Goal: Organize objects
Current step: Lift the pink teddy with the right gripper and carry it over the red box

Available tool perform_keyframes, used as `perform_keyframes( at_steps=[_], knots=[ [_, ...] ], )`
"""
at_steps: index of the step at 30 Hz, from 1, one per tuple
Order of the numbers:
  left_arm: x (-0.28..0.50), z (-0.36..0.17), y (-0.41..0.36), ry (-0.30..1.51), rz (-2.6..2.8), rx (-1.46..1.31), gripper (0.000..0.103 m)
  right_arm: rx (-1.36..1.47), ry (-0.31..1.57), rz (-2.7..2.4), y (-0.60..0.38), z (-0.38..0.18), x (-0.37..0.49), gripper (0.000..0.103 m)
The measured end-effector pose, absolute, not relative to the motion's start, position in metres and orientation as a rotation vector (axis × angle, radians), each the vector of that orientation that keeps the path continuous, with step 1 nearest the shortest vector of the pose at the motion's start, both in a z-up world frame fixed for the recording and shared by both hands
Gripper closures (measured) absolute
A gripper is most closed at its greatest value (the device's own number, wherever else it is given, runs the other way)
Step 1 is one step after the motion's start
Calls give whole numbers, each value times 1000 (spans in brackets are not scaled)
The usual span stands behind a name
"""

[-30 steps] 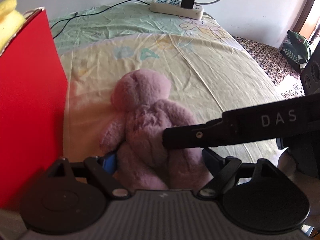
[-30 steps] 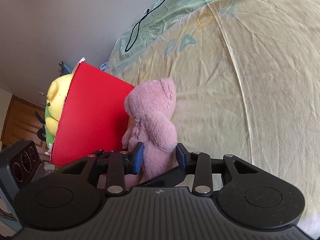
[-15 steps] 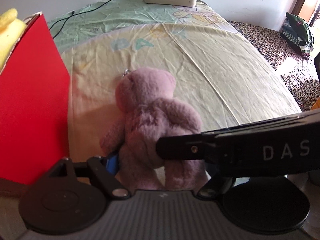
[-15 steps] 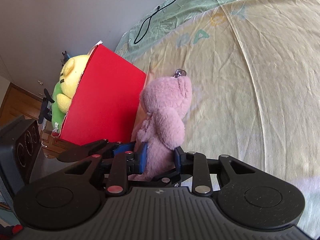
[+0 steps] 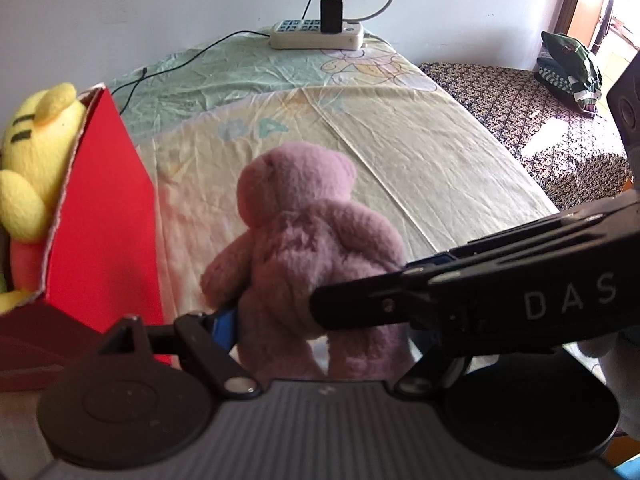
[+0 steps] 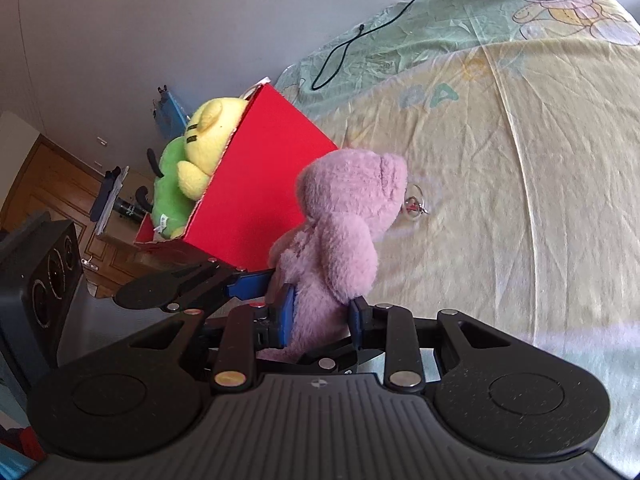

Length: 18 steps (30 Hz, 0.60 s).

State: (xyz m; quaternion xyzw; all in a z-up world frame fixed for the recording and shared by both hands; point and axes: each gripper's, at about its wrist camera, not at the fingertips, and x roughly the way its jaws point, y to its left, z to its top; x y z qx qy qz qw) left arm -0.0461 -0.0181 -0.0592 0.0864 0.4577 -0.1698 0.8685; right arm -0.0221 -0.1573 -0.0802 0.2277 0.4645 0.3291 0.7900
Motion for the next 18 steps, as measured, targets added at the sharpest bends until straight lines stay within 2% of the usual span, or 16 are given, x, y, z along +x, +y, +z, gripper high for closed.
perform_keyframes(
  at_steps=[6, 18],
  knots=[
    [-63, -36, -5, 886, -359, 185, 22, 443, 949, 745, -145, -54, -35, 73],
    [-68, 24, 65, 677, -431, 171, 22, 445, 709, 693, -92, 7, -54, 73]
  ],
)
